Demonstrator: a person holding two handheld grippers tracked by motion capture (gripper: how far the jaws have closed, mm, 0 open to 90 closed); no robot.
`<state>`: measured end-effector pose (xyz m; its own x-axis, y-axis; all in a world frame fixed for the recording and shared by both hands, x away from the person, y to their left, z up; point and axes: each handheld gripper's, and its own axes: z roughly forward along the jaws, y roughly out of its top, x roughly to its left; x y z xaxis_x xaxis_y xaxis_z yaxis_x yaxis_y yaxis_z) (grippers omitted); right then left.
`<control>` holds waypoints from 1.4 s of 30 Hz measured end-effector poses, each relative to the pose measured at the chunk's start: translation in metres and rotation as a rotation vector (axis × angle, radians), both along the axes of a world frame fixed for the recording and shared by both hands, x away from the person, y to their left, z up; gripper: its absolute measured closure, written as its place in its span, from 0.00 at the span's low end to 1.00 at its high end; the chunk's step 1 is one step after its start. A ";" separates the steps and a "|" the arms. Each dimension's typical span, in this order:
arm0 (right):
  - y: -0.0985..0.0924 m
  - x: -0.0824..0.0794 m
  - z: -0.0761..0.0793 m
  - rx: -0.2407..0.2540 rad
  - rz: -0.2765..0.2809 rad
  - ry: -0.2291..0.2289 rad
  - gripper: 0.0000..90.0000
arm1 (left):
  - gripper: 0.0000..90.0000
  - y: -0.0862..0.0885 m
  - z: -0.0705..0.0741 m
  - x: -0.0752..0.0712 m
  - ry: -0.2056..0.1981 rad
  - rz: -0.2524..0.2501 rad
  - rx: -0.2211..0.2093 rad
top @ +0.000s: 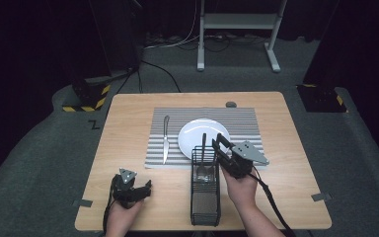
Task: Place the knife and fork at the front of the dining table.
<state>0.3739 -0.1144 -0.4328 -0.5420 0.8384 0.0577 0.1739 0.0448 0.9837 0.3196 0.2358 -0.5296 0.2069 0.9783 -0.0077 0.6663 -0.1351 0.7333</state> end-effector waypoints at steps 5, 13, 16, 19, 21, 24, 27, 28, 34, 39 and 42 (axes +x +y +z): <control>0.001 0.001 -0.001 0.045 0.023 0.012 0.84 | 0.15 0.000 0.000 0.000 0.000 0.000 0.000; 0.002 -0.007 0.003 0.074 0.046 -0.013 0.88 | 0.15 0.000 0.000 0.000 0.000 -0.001 -0.001; 0.001 -0.011 0.006 0.070 0.052 -0.036 0.89 | 0.15 0.000 0.000 0.000 0.000 -0.001 -0.001; 0.000 -0.015 0.009 0.077 0.056 -0.062 0.89 | 0.15 0.000 0.000 0.000 0.000 -0.001 -0.001; -0.002 -0.017 0.012 0.081 0.058 -0.086 0.89 | 0.15 0.000 0.000 0.000 0.000 -0.002 -0.001; -0.003 -0.022 0.018 0.087 0.060 -0.117 0.89 | 0.15 0.000 0.000 0.000 0.000 -0.002 -0.001; -0.004 -0.025 0.024 0.093 0.064 -0.137 0.89 | 0.15 0.000 0.000 0.000 0.000 -0.002 -0.001; -0.004 -0.027 0.027 0.095 0.065 -0.148 0.89 | 0.15 0.000 0.000 0.000 0.000 -0.002 -0.001; -0.002 -0.037 0.045 0.094 0.074 -0.222 0.90 | 0.15 0.000 0.000 0.000 0.001 -0.005 0.000; -0.002 -0.042 0.056 0.106 0.073 -0.260 0.90 | 0.15 0.000 0.000 0.000 0.001 -0.005 -0.001; -0.004 -0.045 0.062 0.117 0.073 -0.276 0.90 | 0.15 0.000 0.000 0.000 0.001 -0.005 -0.001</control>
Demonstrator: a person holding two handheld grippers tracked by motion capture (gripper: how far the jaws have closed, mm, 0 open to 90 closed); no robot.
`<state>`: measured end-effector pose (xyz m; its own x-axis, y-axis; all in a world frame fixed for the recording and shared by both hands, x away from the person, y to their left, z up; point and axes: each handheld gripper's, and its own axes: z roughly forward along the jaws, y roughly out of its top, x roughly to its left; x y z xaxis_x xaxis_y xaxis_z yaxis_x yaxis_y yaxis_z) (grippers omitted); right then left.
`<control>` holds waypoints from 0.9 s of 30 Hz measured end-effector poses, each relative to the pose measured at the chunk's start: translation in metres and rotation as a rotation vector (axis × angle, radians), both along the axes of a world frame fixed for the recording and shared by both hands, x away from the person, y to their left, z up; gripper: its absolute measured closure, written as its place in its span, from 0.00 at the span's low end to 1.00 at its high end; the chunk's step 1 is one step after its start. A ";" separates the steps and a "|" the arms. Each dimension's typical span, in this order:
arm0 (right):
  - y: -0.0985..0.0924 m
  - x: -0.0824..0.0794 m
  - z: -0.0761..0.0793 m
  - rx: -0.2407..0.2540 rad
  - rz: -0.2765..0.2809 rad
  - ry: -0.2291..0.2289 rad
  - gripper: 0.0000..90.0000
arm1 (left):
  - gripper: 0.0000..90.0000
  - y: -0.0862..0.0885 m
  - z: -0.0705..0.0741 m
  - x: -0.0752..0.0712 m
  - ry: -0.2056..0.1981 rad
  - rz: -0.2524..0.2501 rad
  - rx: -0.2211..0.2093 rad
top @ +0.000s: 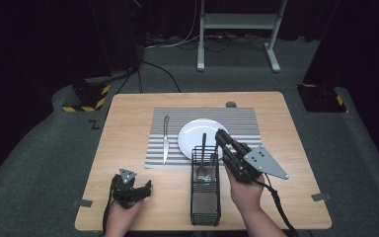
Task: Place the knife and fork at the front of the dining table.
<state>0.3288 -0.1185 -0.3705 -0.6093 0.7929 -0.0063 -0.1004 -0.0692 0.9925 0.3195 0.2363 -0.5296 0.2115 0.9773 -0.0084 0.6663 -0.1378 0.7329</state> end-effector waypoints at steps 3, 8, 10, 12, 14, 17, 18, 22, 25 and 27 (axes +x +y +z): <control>-0.003 -0.002 0.007 0.013 0.000 -0.014 0.90 | 0.15 0.000 0.000 0.000 0.000 0.000 0.000; -0.006 -0.003 0.020 0.031 0.002 -0.033 0.90 | 0.15 0.000 0.000 0.000 0.000 -0.001 0.001; -0.006 -0.003 0.023 0.035 -0.002 -0.043 0.90 | 0.15 0.000 0.000 0.000 0.000 -0.002 0.000; -0.007 -0.003 0.027 0.038 -0.009 -0.054 0.90 | 0.15 0.000 0.000 0.000 0.000 -0.001 0.001; -0.010 -0.002 0.031 0.048 -0.018 -0.060 0.90 | 0.15 0.000 0.000 0.000 0.000 -0.002 0.001; -0.016 -0.001 0.034 0.055 -0.036 -0.068 0.90 | 0.15 0.000 0.000 0.000 0.000 -0.002 -0.001; -0.019 0.000 0.035 0.058 -0.043 -0.070 0.90 | 0.15 0.000 0.000 0.000 0.000 -0.002 0.001; -0.030 0.004 0.037 0.057 -0.070 -0.062 0.90 | 0.15 0.000 0.000 0.000 0.000 -0.003 0.001; -0.039 0.010 0.031 0.024 -0.098 -0.048 0.90 | 0.15 0.000 0.000 0.000 0.000 -0.003 0.001; -0.043 0.013 0.027 0.010 -0.108 -0.041 0.91 | 0.15 0.000 0.000 0.000 0.000 -0.003 0.001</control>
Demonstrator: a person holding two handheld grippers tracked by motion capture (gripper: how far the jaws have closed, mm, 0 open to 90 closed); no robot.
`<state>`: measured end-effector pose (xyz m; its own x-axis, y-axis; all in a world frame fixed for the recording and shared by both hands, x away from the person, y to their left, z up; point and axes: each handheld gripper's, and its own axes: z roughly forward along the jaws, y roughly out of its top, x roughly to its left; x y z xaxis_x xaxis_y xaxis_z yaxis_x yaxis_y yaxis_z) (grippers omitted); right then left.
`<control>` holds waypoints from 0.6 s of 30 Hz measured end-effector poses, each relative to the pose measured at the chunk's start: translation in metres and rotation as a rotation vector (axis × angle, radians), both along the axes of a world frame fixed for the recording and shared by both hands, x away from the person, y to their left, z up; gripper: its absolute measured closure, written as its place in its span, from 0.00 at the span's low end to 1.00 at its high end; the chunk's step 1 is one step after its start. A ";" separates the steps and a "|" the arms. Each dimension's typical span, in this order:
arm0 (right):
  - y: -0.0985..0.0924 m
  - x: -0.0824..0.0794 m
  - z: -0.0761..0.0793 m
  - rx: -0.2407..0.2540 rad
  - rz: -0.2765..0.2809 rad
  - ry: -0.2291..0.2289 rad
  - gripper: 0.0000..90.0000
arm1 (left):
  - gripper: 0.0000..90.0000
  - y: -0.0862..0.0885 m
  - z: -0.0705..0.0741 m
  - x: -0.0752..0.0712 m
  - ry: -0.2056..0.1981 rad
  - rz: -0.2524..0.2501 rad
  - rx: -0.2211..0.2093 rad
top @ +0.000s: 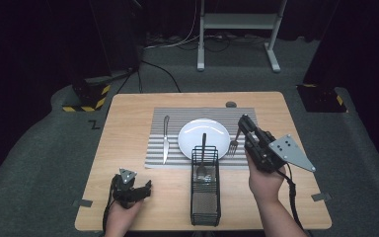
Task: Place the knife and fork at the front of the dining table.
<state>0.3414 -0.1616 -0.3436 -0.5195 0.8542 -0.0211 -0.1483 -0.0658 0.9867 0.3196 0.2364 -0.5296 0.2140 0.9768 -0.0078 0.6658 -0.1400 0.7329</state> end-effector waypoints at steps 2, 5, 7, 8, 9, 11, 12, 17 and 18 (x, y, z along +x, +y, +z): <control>-0.011 0.007 -0.015 -0.025 -0.021 0.039 0.91 | 0.15 0.000 0.000 0.000 0.000 0.000 0.000; -0.023 0.016 -0.037 -0.049 -0.051 0.086 0.91 | 0.15 0.000 0.000 0.000 0.000 -0.002 0.001; -0.029 0.020 -0.050 -0.060 -0.069 0.106 0.91 | 0.15 0.000 0.000 0.000 -0.001 -0.004 0.001; -0.032 0.023 -0.056 -0.057 -0.071 0.118 0.91 | 0.15 0.000 0.000 0.000 -0.001 -0.004 0.001; -0.034 0.025 -0.061 -0.058 -0.078 0.128 0.91 | 0.15 0.000 0.000 0.000 -0.001 -0.004 0.001; -0.035 0.028 -0.066 -0.060 -0.086 0.135 0.91 | 0.15 0.000 0.000 0.000 -0.001 -0.004 0.001; -0.038 0.033 -0.075 -0.053 -0.089 0.152 0.91 | 0.15 0.000 0.000 0.000 -0.001 -0.003 0.002; -0.038 0.045 -0.086 -0.064 -0.087 0.177 0.92 | 0.15 0.000 0.000 0.000 -0.001 -0.003 0.005; -0.038 0.048 -0.087 -0.063 -0.084 0.185 0.92 | 0.15 0.000 0.000 0.000 -0.001 -0.003 0.006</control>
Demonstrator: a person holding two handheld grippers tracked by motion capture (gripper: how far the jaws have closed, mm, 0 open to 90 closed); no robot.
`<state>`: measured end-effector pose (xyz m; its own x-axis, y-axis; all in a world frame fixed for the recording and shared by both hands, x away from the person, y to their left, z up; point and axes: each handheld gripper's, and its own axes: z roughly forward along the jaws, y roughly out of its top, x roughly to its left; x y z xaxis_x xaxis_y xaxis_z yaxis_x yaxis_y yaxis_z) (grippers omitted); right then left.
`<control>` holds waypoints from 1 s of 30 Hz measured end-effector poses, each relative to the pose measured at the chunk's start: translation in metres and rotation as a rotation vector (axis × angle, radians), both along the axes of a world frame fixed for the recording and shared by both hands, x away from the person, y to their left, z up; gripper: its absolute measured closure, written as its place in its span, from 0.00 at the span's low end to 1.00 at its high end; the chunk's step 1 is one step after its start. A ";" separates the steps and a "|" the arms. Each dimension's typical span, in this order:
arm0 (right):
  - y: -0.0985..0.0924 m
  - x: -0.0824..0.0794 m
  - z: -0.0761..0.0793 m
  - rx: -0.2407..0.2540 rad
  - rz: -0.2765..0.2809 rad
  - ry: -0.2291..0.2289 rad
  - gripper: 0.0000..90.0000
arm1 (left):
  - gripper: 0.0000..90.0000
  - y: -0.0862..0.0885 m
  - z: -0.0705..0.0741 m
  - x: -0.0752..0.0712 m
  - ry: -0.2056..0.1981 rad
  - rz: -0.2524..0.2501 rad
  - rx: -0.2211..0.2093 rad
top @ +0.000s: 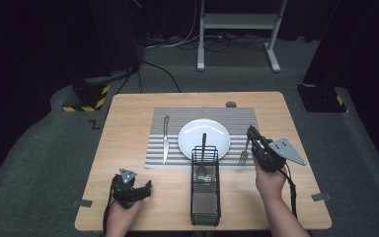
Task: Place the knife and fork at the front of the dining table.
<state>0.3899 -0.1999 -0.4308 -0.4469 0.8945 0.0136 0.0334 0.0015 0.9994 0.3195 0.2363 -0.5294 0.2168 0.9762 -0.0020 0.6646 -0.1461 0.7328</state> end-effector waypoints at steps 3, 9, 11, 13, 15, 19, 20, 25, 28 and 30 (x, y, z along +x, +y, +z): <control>0.000 0.011 -0.005 -0.005 0.005 0.022 0.92 | 0.15 0.000 0.000 0.000 0.000 0.000 0.000; 0.000 0.024 -0.010 -0.004 0.010 0.050 0.97 | 0.15 0.000 0.000 0.000 -0.001 0.001 -0.001; -0.001 0.027 -0.011 -0.001 0.009 0.058 0.97 | 0.15 0.000 0.000 0.000 -0.001 0.001 -0.002; -0.001 0.033 -0.015 0.008 0.006 0.071 0.97 | 0.15 0.000 0.000 0.000 -0.002 0.003 -0.003; -0.003 0.036 -0.015 0.023 0.007 0.082 0.97 | 0.15 0.000 0.000 0.000 -0.001 0.003 -0.004; -0.007 0.038 -0.015 0.060 0.019 0.099 0.97 | 0.15 0.000 0.000 0.000 -0.002 0.003 -0.003; -0.008 0.036 -0.014 0.068 0.024 0.100 0.97 | 0.15 0.000 0.000 0.000 -0.002 0.003 -0.003; -0.007 0.036 -0.014 0.066 0.047 0.108 0.97 | 0.15 0.000 0.000 0.000 -0.001 0.003 -0.003; -0.008 0.045 -0.019 0.093 0.029 0.124 0.97 | 0.15 0.000 0.000 0.000 -0.001 0.003 -0.003; -0.007 0.053 -0.020 0.106 0.023 0.138 0.97 | 0.15 0.000 0.000 0.000 -0.001 0.002 -0.003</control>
<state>0.4426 -0.2067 -0.4508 -0.4545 0.8745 0.1696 0.1711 -0.1012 0.9800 0.3191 0.2362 -0.5295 0.2145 0.9767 -0.0045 0.6640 -0.1424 0.7341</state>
